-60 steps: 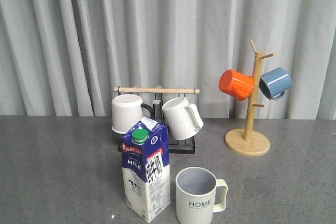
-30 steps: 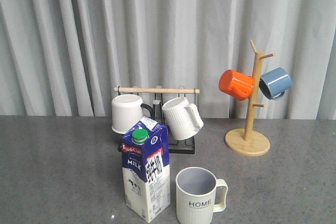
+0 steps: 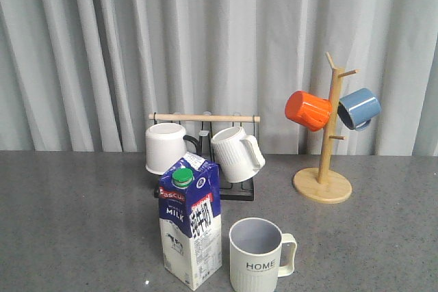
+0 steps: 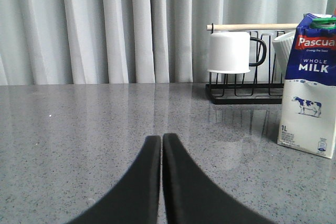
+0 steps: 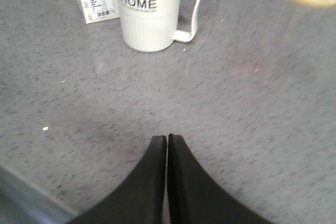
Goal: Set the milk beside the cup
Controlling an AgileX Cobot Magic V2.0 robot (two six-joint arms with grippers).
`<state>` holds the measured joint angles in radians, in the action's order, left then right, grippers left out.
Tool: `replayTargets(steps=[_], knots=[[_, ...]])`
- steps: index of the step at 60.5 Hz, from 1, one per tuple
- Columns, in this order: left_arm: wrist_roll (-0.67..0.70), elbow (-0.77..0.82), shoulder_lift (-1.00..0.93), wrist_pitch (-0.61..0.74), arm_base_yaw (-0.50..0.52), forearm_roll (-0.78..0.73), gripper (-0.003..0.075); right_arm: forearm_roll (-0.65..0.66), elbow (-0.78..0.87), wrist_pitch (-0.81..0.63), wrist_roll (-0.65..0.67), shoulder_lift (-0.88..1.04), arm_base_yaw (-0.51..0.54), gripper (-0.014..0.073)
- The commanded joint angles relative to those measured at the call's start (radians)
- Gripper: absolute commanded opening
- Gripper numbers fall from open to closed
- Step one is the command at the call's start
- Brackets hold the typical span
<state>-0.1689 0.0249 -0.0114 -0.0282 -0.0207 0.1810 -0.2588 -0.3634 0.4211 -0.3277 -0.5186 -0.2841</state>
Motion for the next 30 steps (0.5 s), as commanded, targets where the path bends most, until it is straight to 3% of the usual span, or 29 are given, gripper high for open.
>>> replayTargets(steps=[1,13,30], knots=[[0.001,0.024,-0.013,0.078,0.001,0.001,-0.0007,0.102,-0.007,-0.136,0.061,0.026,0.010,-0.0005],[0.001,0.024,-0.013,0.078,0.001,0.001,-0.0007,0.220,0.116,-0.235,0.302,0.193,0.144,-0.0005],[0.001,0.024,-0.013,0.078,0.001,0.001,-0.0007,0.247,0.259,-0.319,0.338,0.431,0.240,-0.0004]])
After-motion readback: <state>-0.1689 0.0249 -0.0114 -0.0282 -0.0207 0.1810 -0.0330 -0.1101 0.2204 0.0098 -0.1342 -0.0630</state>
